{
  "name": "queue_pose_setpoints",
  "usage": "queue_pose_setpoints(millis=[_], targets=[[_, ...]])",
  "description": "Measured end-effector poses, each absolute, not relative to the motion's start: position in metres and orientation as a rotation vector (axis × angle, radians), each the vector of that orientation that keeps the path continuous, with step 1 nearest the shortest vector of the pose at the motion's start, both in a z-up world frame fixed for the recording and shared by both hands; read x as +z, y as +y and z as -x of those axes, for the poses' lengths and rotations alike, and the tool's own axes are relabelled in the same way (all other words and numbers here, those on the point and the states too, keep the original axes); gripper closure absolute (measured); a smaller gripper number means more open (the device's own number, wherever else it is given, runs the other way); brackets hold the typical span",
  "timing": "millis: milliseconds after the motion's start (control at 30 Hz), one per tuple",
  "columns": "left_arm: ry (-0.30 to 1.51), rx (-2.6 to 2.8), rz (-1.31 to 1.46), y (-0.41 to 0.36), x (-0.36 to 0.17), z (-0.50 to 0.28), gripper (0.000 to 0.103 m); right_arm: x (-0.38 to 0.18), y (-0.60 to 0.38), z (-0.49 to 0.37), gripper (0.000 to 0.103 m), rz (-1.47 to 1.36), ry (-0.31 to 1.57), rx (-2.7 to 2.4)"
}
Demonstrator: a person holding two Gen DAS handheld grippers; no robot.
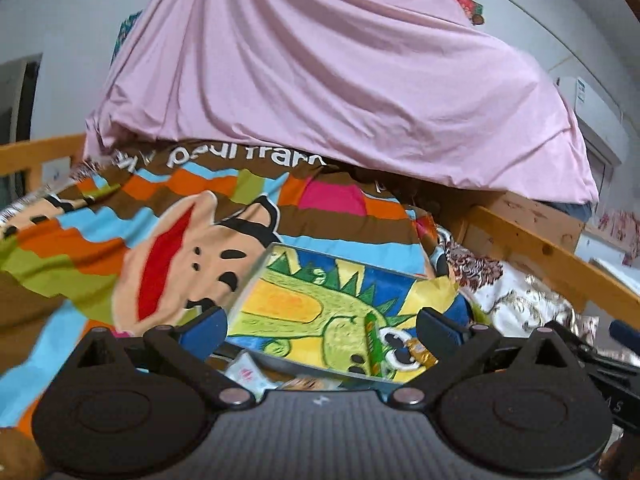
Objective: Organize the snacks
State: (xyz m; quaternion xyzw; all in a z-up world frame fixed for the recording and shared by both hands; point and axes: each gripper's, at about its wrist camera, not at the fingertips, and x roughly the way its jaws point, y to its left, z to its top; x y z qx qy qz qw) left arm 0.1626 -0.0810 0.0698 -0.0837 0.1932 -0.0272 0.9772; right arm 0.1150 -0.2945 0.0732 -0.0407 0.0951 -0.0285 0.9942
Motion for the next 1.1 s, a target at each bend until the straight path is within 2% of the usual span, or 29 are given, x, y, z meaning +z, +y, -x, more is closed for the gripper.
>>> queue_pose_setpoints(millis=[300, 667, 1100], targets=[[0.39, 0.094, 0.038, -0.074, 0.068, -0.106, 0.0, 0.065, -0.27, -0.051, 0.001, 0.118, 0.199, -0.033], [0.414, 0.101, 0.047, -0.044, 0.048, -0.053, 0.0, 0.057, -0.246, -0.011, 0.001, 0.162, 0.181, -0.004], [0.45, -0.014, -0.117, -0.037, 0.026, -0.045, 0.0, 0.036, -0.228, -0.02, 0.001, 0.201, 0.361, 0.098]])
